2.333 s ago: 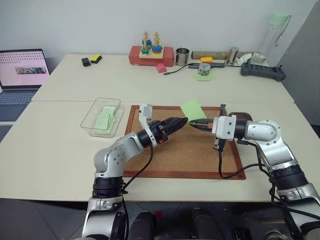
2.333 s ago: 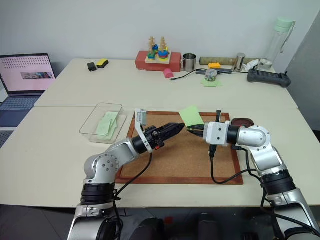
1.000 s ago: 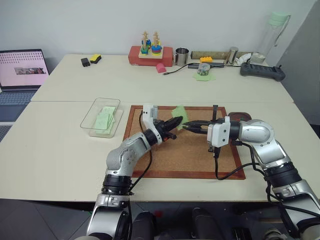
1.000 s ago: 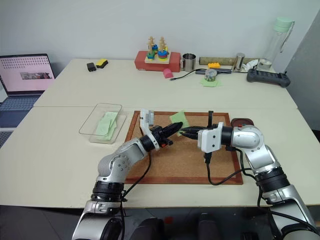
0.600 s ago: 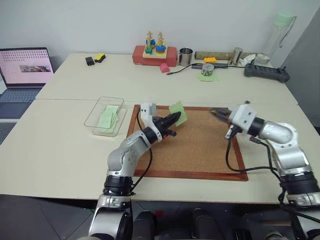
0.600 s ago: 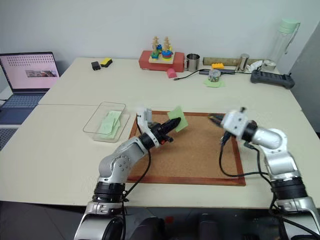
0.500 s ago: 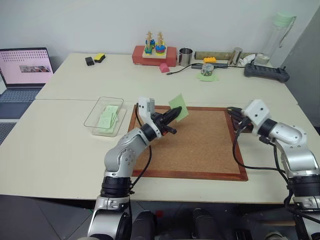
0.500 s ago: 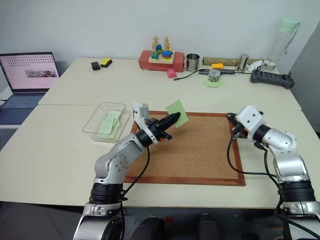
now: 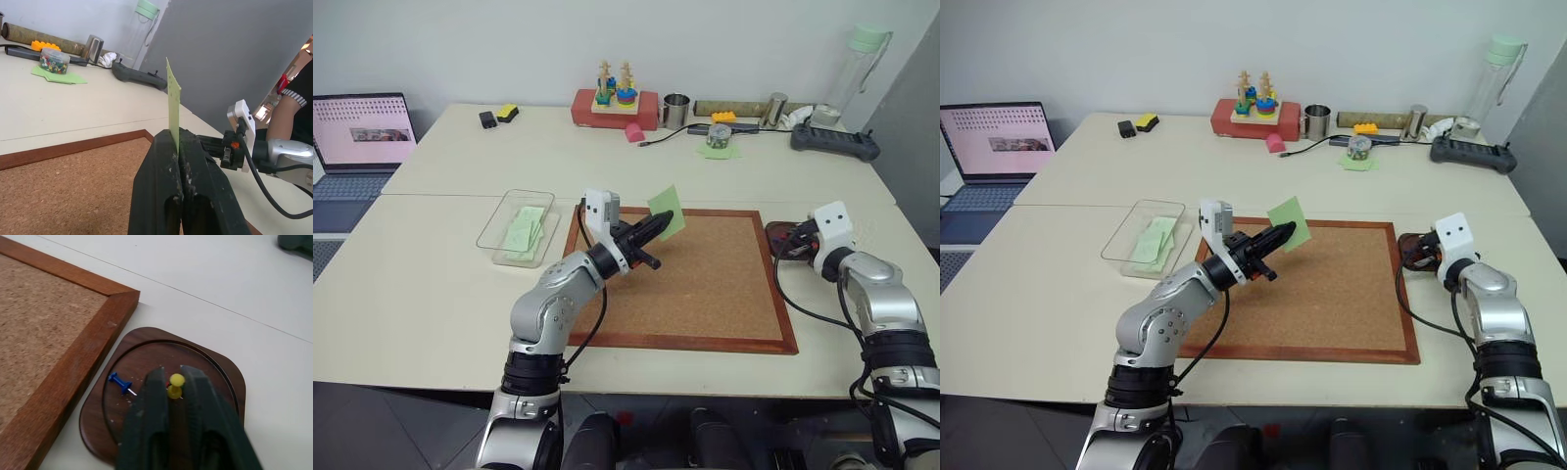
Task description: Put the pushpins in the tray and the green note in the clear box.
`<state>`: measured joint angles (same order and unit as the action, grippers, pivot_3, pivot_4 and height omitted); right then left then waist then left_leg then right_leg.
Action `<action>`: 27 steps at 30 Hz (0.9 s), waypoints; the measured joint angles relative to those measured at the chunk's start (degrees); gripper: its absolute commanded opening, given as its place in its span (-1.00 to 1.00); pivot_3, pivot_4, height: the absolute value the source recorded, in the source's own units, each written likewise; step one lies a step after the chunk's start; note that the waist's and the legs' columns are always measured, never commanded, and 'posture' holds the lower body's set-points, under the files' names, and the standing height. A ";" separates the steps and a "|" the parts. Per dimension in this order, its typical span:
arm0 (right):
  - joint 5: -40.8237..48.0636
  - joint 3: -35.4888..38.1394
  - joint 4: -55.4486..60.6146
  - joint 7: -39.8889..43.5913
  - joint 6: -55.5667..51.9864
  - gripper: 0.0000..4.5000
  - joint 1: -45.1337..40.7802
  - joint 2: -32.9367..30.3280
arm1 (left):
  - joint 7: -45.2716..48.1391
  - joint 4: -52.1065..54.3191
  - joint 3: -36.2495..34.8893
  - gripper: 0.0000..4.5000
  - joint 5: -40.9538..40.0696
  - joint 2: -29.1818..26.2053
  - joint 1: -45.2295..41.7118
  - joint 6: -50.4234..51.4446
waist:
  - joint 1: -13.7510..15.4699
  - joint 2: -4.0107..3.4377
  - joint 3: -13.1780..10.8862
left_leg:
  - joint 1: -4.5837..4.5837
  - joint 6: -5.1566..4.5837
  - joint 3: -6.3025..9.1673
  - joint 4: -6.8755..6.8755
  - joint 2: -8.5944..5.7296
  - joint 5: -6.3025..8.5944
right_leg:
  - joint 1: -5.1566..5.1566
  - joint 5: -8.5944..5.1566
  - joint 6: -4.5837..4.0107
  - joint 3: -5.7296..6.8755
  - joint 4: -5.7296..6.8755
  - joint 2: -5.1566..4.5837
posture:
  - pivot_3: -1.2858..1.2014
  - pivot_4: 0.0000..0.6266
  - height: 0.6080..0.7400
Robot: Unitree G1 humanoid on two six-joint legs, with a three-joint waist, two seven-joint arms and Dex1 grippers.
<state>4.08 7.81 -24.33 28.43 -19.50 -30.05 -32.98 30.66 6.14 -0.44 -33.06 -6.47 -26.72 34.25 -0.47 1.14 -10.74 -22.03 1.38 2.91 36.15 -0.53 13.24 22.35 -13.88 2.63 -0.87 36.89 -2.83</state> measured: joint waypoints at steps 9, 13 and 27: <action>1.74 0.07 0.75 -0.06 -2.28 0.42 -0.34 0.25 | -0.01 -0.08 -0.02 -1.00 0.27 0.00 0.00 -1.06 | -0.05 0.00 0.00 | 0.01 0.00 0.00 0.00 0.00 0.00 | 0.00 -0.09 0.15 0.00 0.02 0.01 | 0.03 -0.52 1.00; 1.78 0.08 1.09 -0.36 -2.47 0.79 -0.42 0.25 | -0.02 -0.27 -0.04 -1.00 0.29 -0.01 -0.01 -1.17 | -0.04 0.00 0.00 | 0.00 0.00 0.00 0.00 0.00 0.00 | 0.00 -0.09 0.15 0.00 0.01 0.00 | 0.03 -0.52 1.00; 16.71 -3.67 28.17 24.65 -3.13 0.98 -1.20 -5.75 | -6.97 7.17 -9.35 -1.00 3.06 -11.73 0.16 -1.17 | -1.47 0.03 -0.08 | 0.05 0.01 0.11 -0.05 0.14 0.01 | 0.03 -0.16 0.26 0.04 0.05 0.15 | 0.03 -0.52 1.00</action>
<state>20.79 4.14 3.84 53.08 -22.63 -31.25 -38.73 23.69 13.31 -9.79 -29.99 -18.20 -26.55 33.08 -1.95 1.17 -10.82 -21.99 1.39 3.02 36.10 -0.40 13.24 22.38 -14.04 2.89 -0.83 36.94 -2.68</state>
